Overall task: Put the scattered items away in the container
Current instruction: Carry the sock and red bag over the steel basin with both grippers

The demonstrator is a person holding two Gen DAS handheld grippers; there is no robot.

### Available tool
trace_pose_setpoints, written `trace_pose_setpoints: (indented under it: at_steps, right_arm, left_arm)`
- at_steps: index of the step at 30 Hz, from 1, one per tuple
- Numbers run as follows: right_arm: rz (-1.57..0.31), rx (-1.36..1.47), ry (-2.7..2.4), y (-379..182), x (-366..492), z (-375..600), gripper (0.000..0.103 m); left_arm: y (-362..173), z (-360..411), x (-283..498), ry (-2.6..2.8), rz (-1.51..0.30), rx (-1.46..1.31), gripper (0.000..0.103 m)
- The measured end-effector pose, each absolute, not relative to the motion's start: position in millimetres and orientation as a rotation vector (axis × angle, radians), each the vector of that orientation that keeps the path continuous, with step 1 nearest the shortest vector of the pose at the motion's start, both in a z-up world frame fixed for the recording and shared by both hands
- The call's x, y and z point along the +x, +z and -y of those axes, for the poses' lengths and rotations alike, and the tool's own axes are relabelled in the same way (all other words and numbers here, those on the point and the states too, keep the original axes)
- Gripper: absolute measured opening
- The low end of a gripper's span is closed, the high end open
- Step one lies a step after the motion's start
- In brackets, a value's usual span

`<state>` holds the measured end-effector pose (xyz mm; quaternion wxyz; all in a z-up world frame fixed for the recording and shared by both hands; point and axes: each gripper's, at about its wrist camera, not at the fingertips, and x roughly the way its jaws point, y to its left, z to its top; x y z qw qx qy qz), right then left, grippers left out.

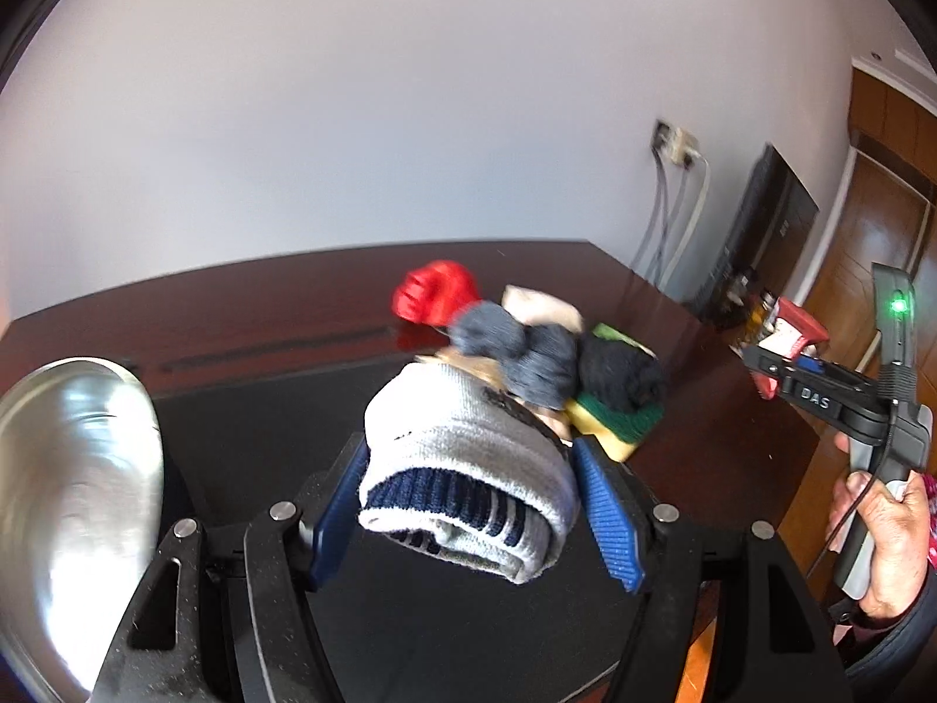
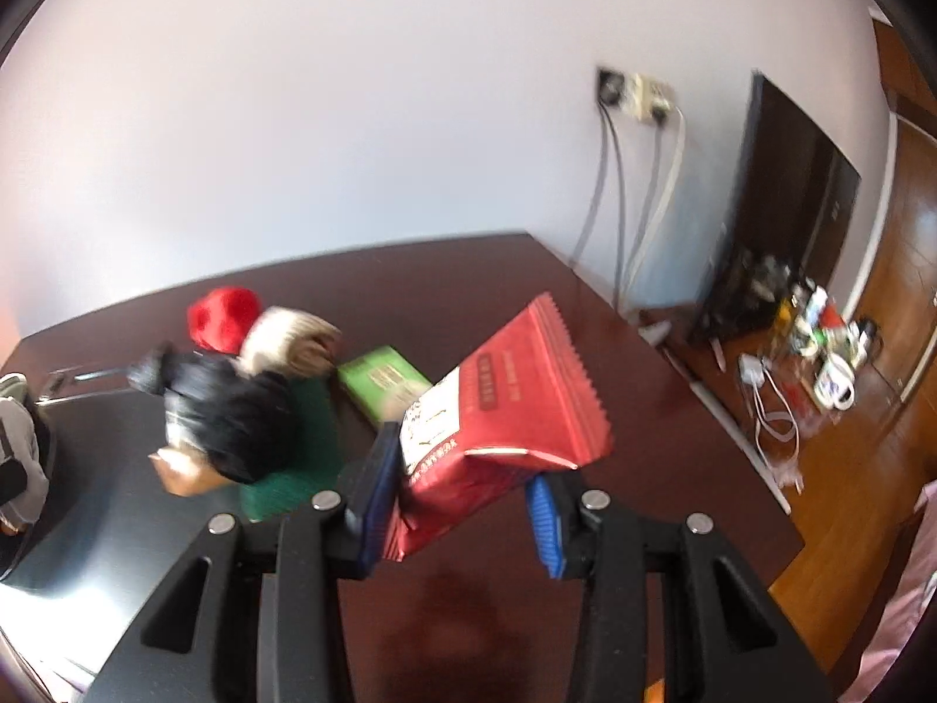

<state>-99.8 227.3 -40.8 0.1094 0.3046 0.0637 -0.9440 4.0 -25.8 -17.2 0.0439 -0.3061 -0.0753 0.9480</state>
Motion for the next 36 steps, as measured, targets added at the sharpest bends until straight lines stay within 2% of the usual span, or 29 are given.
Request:
trace_pose_setpoints:
  at_steps: [16,36]
  right_arm:
    - [-0.279,0.760,-2.520,-27,-57,-93,0.040]
    - [-0.438,0.624,-2.202,-23,15,59,0.040]
  left_arm:
    - [-5,145,73,3.168,0.389,-0.917,0.070]
    - [-23,233,116,3.320,0.580,-0.987,0.071]
